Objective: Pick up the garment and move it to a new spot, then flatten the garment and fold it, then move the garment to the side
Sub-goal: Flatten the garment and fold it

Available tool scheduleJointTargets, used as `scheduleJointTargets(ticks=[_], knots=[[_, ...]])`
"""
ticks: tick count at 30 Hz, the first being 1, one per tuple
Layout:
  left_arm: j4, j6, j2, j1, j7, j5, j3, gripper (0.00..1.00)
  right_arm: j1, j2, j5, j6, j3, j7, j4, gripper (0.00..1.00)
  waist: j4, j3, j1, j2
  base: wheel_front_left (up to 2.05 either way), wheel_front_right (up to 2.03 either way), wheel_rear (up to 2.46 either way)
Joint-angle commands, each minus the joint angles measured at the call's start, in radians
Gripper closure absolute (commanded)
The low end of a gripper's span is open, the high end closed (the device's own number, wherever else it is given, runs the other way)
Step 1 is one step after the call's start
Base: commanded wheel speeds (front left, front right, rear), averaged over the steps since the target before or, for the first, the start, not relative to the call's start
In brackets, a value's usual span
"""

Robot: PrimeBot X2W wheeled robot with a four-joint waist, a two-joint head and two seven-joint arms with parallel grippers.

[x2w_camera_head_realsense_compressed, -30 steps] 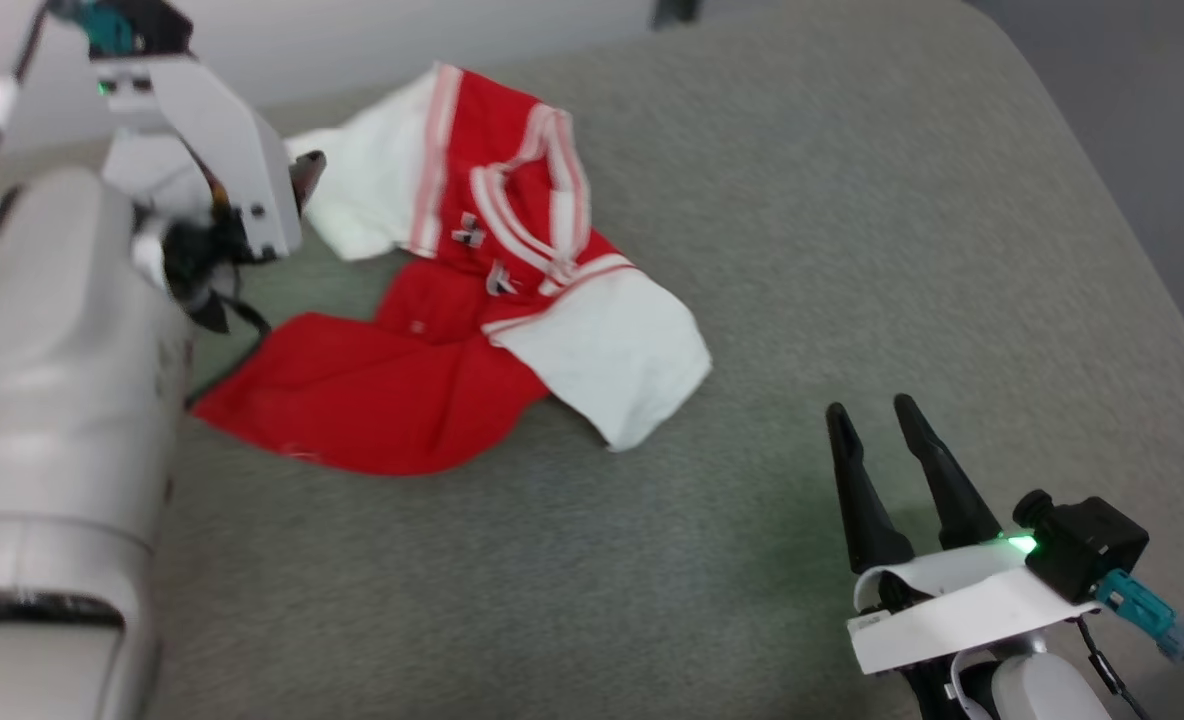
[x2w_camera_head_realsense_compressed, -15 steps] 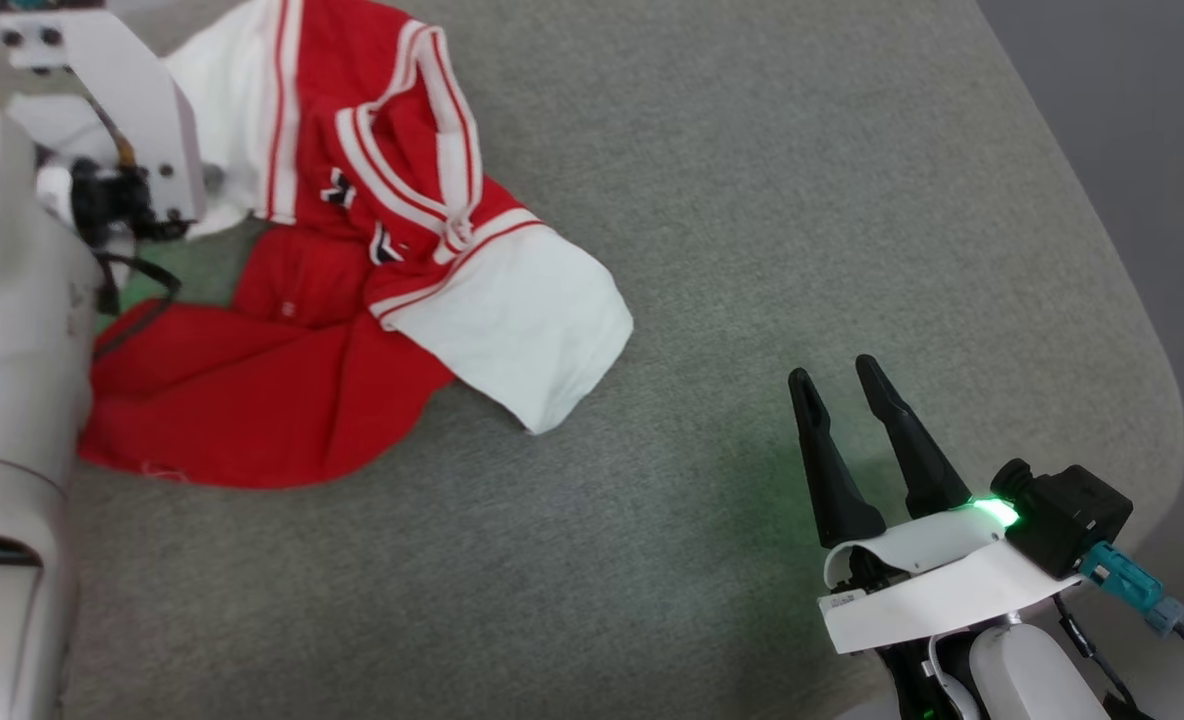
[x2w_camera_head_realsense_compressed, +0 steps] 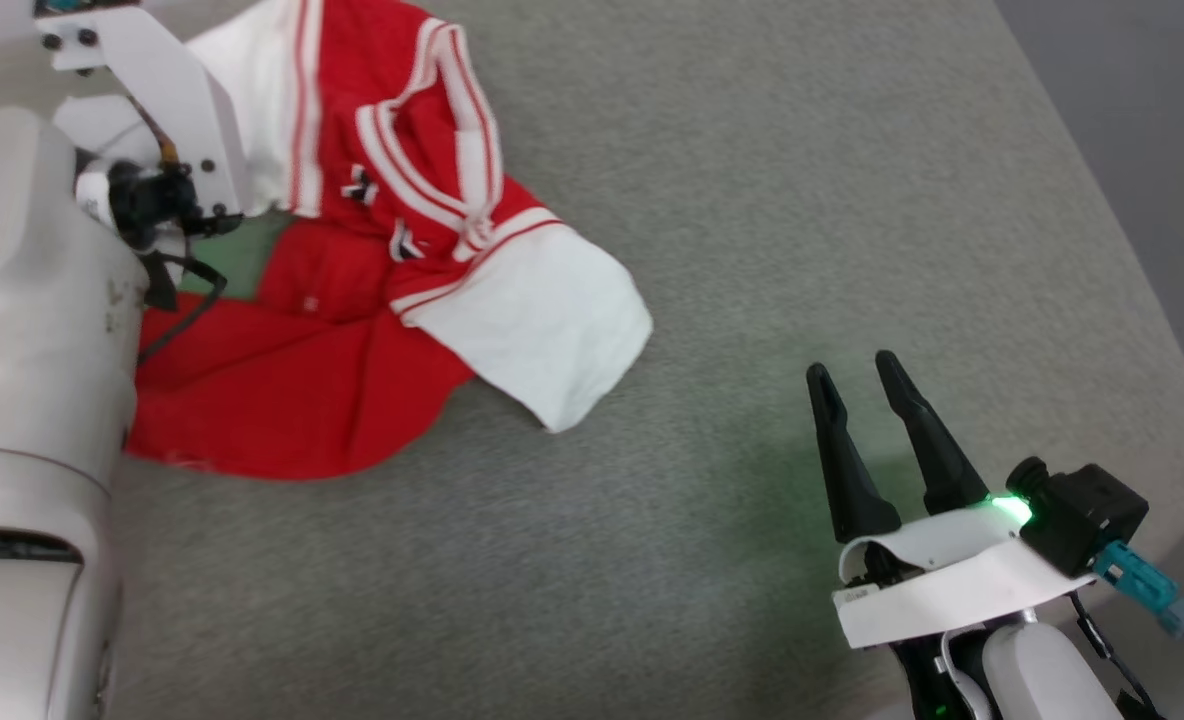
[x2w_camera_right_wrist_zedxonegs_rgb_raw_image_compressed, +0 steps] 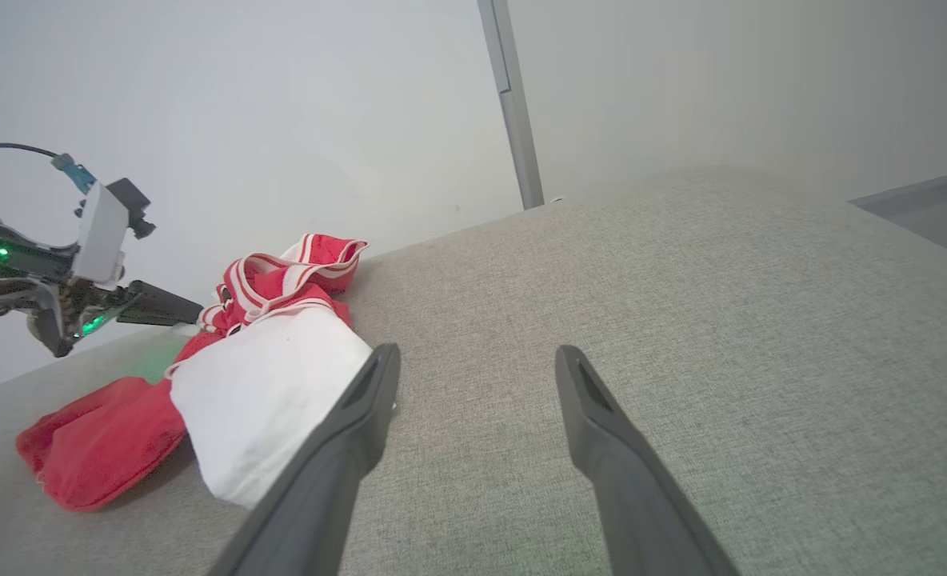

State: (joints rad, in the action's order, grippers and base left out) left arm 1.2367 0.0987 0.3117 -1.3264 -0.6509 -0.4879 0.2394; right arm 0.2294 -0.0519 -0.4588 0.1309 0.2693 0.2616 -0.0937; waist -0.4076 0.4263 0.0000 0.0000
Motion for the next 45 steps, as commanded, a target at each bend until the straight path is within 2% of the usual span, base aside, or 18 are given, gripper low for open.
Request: scheduleJointTargets(ticks=[1,6,14,19,30,31,32,33,34,39,45], knots=[[0.002,0.006,0.006,0.012,0.013,-0.007,-0.004,1.0,-0.016,0.002,0.011,0.0,-0.005,0.005,-0.003,0.0,0.056,-0.049,0.0,0.0,0.0,0.0,0.0],[0.009,0.015,0.025,0.029,0.061,-0.032,-0.019,1.0,-0.044,0.001,0.051,0.0,-0.014,0.005,-0.016,0.0,0.146,-0.12,0.0,0.0,0.0,0.0,0.0],[0.02,0.03,0.083,0.097,0.059,-0.078,-0.036,1.0,-0.083,0.001,0.096,0.0,-0.024,0.003,-0.034,0.0,0.26,-0.207,0.0,0.0,0.0,0.0,0.0],[0.029,0.031,0.14,0.16,0.062,-0.072,-0.027,1.0,-0.097,0.001,0.111,0.0,-0.026,0.003,-0.034,0.0,0.279,-0.228,0.0,0.0,0.0,0.0,0.0],[0.035,0.027,0.147,0.258,0.128,-0.095,-0.033,1.0,-0.109,-0.002,0.126,0.0,-0.042,0.003,-0.03,0.0,0.255,-0.22,0.0,0.0,0.0,0.0,0.0],[0.035,0.02,0.152,0.26,0.139,-0.098,-0.037,0.88,-0.109,-0.001,0.125,0.0,-0.043,0.003,-0.03,0.0,0.251,-0.219,0.0,0.0,0.0,0.0,0.0],[0.035,0.017,0.152,0.265,0.148,-0.099,-0.037,0.58,-0.109,-0.001,0.124,0.0,-0.044,0.003,-0.03,0.0,0.249,-0.22,0.0,0.0,0.0,0.0,0.0],[0.036,0.015,0.155,0.272,0.157,-0.096,-0.034,0.23,-0.111,-0.001,0.125,0.0,-0.045,0.003,-0.03,0.0,0.246,-0.221,0.0,0.0,0.0,0.0,0.0],[0.037,0.01,0.157,0.277,0.164,-0.09,-0.03,0.0,-0.112,-0.001,0.124,0.0,-0.046,0.003,-0.031,0.0,0.244,-0.222,0.0,0.0,0.0,0.0,0.0],[0.034,0.011,0.166,0.3,0.209,-0.087,-0.02,0.0,-0.12,-0.01,0.132,0.0,-0.037,0.003,-0.04,0.0,0.245,-0.246,0.0,0.0,0.0,0.0,0.0],[-0.022,0.029,0.148,0.375,0.347,-0.141,-0.049,0.0,-0.103,-0.058,0.146,0.0,0.011,-0.008,-0.06,0.0,0.266,-0.294,0.0,0.0,0.0,0.0,0.0]])
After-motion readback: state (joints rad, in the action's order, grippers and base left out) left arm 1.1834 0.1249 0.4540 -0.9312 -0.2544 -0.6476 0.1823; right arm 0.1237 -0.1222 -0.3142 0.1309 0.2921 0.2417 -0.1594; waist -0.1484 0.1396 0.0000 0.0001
